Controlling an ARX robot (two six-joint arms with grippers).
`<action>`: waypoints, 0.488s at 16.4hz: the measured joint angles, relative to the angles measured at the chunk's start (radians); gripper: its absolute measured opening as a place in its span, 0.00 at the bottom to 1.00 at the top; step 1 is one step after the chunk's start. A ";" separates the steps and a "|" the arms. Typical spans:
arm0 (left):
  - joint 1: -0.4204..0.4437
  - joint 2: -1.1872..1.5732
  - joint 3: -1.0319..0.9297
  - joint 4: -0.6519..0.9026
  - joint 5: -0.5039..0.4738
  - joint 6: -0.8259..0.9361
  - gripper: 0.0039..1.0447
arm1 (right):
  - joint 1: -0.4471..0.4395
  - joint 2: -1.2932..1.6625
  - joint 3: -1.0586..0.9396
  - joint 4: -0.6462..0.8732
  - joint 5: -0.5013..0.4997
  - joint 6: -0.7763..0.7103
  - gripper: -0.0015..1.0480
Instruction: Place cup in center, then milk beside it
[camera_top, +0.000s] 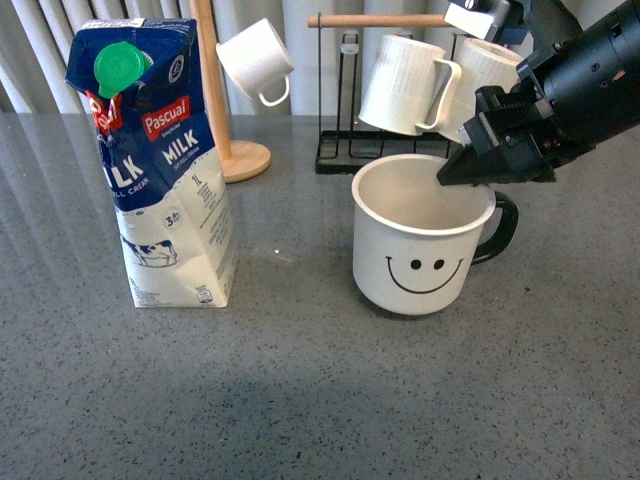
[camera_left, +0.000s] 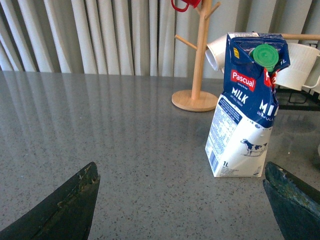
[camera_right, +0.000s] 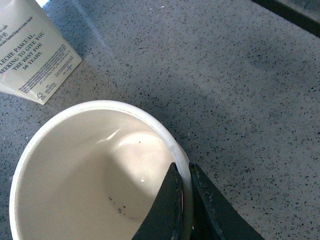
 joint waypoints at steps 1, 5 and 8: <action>0.000 0.000 0.000 0.000 0.000 0.000 0.94 | 0.006 0.005 -0.002 0.002 0.001 0.000 0.03; 0.000 0.000 0.000 0.000 0.000 0.000 0.94 | 0.013 0.029 -0.008 0.014 0.019 0.003 0.03; 0.000 0.000 0.000 0.000 0.000 0.000 0.94 | 0.012 0.040 -0.004 0.010 0.031 0.001 0.55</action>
